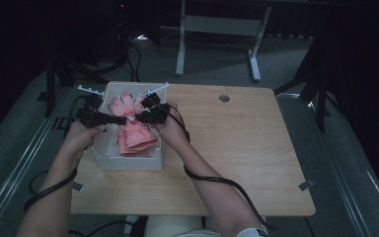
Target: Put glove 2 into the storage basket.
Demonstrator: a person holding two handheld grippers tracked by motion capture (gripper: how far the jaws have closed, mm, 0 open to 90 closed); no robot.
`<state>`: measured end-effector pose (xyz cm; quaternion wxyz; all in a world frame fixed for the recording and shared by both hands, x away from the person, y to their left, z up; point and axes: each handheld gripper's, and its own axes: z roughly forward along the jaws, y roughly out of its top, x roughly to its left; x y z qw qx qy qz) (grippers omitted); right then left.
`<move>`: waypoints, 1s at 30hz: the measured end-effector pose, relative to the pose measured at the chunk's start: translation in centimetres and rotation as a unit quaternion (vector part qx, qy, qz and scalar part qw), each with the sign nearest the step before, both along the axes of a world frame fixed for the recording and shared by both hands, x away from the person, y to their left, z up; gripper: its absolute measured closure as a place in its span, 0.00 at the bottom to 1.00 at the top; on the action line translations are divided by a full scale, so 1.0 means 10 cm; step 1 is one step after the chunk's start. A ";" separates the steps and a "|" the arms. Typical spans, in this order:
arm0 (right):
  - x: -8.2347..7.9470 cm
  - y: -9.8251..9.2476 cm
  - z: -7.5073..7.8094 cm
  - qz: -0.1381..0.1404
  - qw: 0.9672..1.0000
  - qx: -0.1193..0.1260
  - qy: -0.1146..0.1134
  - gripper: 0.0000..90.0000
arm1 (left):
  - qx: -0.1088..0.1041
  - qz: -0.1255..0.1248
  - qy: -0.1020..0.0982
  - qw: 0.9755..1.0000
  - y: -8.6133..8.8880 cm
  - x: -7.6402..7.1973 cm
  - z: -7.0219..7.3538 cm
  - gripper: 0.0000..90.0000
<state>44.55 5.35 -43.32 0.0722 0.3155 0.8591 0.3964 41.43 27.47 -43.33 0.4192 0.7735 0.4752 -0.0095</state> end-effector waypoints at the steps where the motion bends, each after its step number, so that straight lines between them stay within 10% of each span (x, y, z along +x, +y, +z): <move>1: 0.00 0.00 -0.02 -0.001 1.000 -0.001 -0.001 0.87 | 0.006 -0.001 0.001 1.000 -0.01 0.00 0.00 0.88; 16: 0.03 0.15 -0.13 -0.017 0.998 -0.046 0.027 0.80 | 0.106 0.038 0.046 0.993 -0.14 0.06 -0.03 0.83; 22: 0.05 0.18 -0.13 -0.023 0.998 -0.055 0.029 0.68 | 0.173 0.075 0.022 0.982 -0.17 0.03 0.00 0.63; 30: 0.04 0.14 -0.11 -0.015 0.999 -0.034 0.023 0.57 | 0.156 0.122 -0.007 0.980 -0.04 -0.08 0.14 0.50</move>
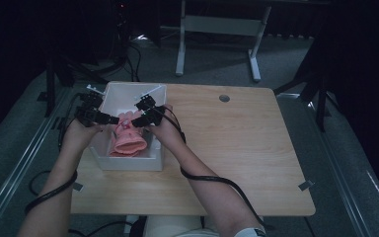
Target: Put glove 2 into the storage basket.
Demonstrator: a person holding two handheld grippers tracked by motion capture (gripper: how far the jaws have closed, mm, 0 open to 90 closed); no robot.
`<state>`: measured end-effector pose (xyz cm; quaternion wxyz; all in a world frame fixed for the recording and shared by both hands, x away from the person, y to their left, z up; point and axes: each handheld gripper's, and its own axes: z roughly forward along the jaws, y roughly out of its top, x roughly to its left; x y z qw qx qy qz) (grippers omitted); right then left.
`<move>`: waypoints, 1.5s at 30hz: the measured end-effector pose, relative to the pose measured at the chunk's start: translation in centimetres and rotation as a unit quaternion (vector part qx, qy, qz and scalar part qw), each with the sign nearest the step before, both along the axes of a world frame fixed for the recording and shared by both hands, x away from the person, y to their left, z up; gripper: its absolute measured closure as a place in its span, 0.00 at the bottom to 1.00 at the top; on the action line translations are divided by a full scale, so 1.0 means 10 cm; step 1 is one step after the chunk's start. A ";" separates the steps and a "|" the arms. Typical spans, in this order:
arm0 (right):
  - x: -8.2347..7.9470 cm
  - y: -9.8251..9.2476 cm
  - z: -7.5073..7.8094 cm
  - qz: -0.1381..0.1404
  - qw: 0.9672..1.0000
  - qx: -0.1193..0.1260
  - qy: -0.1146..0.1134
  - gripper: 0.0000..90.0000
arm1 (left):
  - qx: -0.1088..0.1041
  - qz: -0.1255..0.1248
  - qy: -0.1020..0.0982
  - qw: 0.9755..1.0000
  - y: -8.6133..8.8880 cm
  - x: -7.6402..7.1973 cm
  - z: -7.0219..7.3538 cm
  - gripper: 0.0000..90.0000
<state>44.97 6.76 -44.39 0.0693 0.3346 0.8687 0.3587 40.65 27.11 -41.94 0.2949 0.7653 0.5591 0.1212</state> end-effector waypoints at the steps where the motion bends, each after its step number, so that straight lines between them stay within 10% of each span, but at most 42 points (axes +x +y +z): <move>1: 0.01 -0.02 0.01 0.001 1.000 0.003 0.001 0.57 | 0.001 0.002 -0.003 1.000 0.00 -0.01 0.00 0.50; 11: -0.11 -0.28 0.24 0.014 0.998 0.052 -0.020 0.42 | -0.026 -0.029 -0.049 0.998 -0.19 -0.26 0.11 0.46; 31: -0.33 -1.22 0.54 0.010 0.991 0.118 -0.057 0.18 | -0.056 -0.132 -0.103 0.984 -1.01 -0.50 0.35 0.45; 45: -0.40 -1.87 0.35 -0.021 0.994 0.088 -0.063 0.18 | -0.065 -0.195 -0.115 0.972 -1.59 -0.66 0.34 0.28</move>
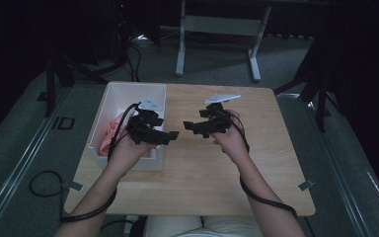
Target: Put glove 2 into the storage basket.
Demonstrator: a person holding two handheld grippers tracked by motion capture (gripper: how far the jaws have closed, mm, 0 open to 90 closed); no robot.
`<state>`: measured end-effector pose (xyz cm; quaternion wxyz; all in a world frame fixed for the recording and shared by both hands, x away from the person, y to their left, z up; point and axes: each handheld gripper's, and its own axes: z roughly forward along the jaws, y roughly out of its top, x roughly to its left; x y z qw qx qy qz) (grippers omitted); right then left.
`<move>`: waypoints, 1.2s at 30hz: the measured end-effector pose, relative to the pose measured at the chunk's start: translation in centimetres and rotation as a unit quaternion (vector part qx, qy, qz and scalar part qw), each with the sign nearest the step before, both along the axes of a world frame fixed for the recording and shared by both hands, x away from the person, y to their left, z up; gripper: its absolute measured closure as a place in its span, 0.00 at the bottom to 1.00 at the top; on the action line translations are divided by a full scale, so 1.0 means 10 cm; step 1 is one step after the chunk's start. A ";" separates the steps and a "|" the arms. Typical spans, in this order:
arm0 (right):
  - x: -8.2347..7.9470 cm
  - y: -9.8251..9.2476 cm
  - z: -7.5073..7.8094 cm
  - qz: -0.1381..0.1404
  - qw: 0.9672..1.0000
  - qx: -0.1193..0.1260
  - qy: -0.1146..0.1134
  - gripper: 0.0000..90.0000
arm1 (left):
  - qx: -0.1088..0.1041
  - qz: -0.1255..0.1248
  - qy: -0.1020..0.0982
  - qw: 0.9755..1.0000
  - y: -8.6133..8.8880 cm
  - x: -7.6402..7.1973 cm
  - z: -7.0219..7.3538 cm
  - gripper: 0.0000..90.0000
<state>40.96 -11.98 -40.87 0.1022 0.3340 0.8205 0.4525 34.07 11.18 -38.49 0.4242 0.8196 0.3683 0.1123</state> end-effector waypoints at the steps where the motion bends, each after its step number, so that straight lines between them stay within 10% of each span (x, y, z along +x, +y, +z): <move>1: -0.01 -0.04 -0.01 -0.001 1.000 -0.002 -0.001 0.18 | 0.004 -0.007 -0.002 1.000 -0.04 -0.02 -0.01 0.27; 9: -0.12 -0.32 -0.16 -0.005 1.000 -0.022 -0.006 0.18 | 0.009 -0.066 -0.005 0.998 -0.36 -0.11 -0.18 0.01; 24: -0.30 -0.62 -0.63 0.005 1.000 -0.028 0.007 0.18 | 0.023 -0.113 -0.026 0.993 -0.70 -0.27 -0.57 0.01; 36: -0.40 -0.74 -1.00 0.005 0.998 -0.054 0.018 0.18 | 0.020 -0.152 -0.006 0.988 -0.88 -0.36 -1.07 0.01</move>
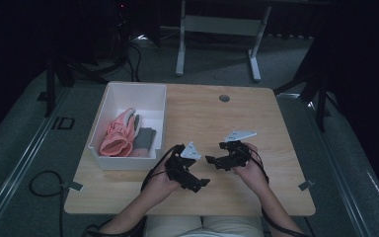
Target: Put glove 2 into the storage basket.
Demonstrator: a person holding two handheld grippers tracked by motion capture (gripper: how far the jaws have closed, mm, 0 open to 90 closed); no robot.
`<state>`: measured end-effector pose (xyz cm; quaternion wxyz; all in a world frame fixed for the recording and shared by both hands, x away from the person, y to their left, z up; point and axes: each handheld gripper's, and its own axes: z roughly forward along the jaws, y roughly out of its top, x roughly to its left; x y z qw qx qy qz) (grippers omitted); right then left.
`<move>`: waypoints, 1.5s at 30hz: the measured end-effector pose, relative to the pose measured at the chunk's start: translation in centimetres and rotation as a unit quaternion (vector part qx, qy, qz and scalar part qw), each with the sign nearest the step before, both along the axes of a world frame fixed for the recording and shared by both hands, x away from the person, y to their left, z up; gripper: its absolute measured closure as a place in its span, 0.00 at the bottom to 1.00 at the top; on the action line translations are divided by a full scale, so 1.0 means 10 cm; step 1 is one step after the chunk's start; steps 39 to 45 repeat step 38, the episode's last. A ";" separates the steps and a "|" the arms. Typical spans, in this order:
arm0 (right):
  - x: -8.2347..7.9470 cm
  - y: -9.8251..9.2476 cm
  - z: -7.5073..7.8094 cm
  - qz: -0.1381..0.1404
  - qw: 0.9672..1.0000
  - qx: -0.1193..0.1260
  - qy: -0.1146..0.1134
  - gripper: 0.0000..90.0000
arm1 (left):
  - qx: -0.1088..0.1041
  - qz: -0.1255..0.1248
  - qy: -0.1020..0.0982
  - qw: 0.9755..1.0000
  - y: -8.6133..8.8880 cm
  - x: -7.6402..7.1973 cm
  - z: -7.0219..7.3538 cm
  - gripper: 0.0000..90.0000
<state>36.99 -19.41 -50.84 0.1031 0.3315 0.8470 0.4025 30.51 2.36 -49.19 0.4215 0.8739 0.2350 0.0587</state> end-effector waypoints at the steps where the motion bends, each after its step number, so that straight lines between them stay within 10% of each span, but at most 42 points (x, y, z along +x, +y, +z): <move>1: 0.00 -0.01 -0.03 -0.002 1.000 -0.002 0.001 0.18 | 0.002 -0.002 -0.001 1.000 -0.01 -0.01 -0.03 0.01; 21: -0.11 -0.22 -0.42 -0.024 0.999 -0.026 0.008 0.18 | 0.006 -0.017 -0.001 1.000 -0.07 -0.10 -0.56 0.01; 45: -0.15 -0.38 -0.59 -0.039 0.999 -0.035 -0.006 0.17 | 0.012 -0.013 -0.015 1.000 -0.03 -0.11 -0.72 0.01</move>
